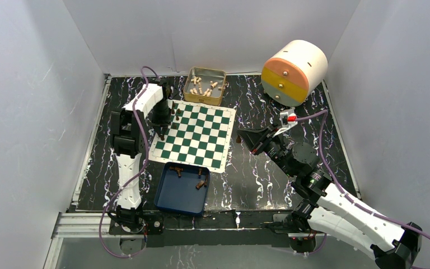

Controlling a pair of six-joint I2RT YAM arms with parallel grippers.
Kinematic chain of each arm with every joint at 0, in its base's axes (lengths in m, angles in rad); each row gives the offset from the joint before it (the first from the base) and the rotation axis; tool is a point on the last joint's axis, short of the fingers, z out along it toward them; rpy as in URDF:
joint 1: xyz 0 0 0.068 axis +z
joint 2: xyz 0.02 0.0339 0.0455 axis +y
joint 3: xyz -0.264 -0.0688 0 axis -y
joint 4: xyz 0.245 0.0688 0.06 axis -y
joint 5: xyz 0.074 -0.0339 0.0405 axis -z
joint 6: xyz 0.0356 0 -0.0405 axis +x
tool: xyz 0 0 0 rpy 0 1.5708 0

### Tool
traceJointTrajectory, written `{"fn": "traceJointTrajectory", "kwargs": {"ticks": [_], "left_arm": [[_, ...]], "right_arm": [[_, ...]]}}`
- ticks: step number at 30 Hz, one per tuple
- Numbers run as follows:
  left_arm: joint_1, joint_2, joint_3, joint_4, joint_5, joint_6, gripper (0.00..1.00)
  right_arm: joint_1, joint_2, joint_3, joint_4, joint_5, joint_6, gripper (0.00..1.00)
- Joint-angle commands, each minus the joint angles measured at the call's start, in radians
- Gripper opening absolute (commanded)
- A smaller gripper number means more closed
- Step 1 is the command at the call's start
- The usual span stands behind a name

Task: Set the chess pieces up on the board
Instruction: Place the chess piece on the chessboard.

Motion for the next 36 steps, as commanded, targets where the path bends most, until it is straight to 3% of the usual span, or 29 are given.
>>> {"fn": "traceJointTrajectory", "kwargs": {"ticks": [1, 9, 18, 21, 24, 29, 36], "left_arm": [[-0.004, -0.003, 0.026, -0.012, 0.017, 0.005, 0.13], [-0.005, -0.02, 0.052, -0.006, 0.045, 0.009, 0.27], [-0.003, -0.156, 0.141, 0.068, 0.11, -0.022, 0.38], [-0.003, -0.244, 0.092, 0.167, 0.299, -0.005, 0.4], [-0.003, -0.368, -0.029, 0.368, 0.615, -0.014, 0.4], [-0.023, -0.547, -0.296, 0.786, 1.058, -0.228, 0.4], [-0.141, -0.713, -0.495, 0.927, 1.198, -0.234, 0.45]], "right_arm": [[-0.005, -0.023, 0.035, 0.048, 0.018, -0.02, 0.07], [-0.004, -0.034, 0.031, 0.034, 0.018, -0.022, 0.07], [-0.004, -0.007, 0.055, -0.039, -0.023, -0.027, 0.06], [-0.005, -0.002, 0.057, -0.046, -0.039, -0.038, 0.06], [-0.005, 0.002, 0.067, -0.046, -0.08, -0.083, 0.06], [-0.004, 0.021, 0.097, -0.056, -0.079, -0.113, 0.06], [-0.005, 0.14, 0.25, -0.116, -0.15, -0.078, 0.07]]}}
